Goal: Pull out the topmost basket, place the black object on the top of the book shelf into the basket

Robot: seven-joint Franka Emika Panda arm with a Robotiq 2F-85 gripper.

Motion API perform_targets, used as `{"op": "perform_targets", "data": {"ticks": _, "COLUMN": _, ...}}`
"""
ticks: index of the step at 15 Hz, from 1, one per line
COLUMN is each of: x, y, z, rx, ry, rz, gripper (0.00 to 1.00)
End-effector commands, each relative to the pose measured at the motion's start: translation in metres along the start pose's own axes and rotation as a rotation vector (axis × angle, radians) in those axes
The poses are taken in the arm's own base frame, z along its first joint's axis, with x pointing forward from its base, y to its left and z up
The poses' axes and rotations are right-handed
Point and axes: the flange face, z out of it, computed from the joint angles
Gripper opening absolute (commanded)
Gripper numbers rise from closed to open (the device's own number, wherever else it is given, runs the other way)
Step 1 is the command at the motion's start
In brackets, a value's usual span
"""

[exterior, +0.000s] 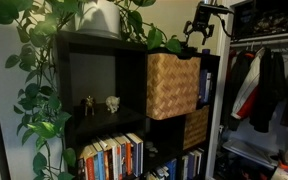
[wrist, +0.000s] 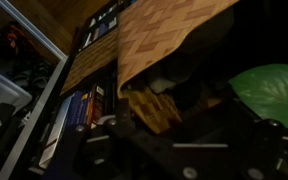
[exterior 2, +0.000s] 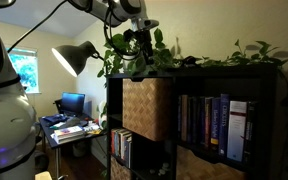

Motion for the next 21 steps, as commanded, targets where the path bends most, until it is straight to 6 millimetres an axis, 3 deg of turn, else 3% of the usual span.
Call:
{"op": "perform_targets", "data": {"ticks": 1, "x": 0.03, "y": 0.019, "z": 0.004, "rx": -0.024, "ry": 0.046, "rz": -0.083, "gripper": 1.0}}
{"op": "perform_targets", "data": {"ticks": 6, "x": 0.059, "y": 0.036, "z": 0.019, "rx": 0.006, "ry": 0.1, "rz": -0.186, "gripper": 1.0}}
{"op": "perform_targets", "data": {"ticks": 21, "x": 0.1, "y": 0.032, "z": 0.039, "rx": 0.082, "ry": 0.172, "rz": -0.39, "gripper": 1.0}}
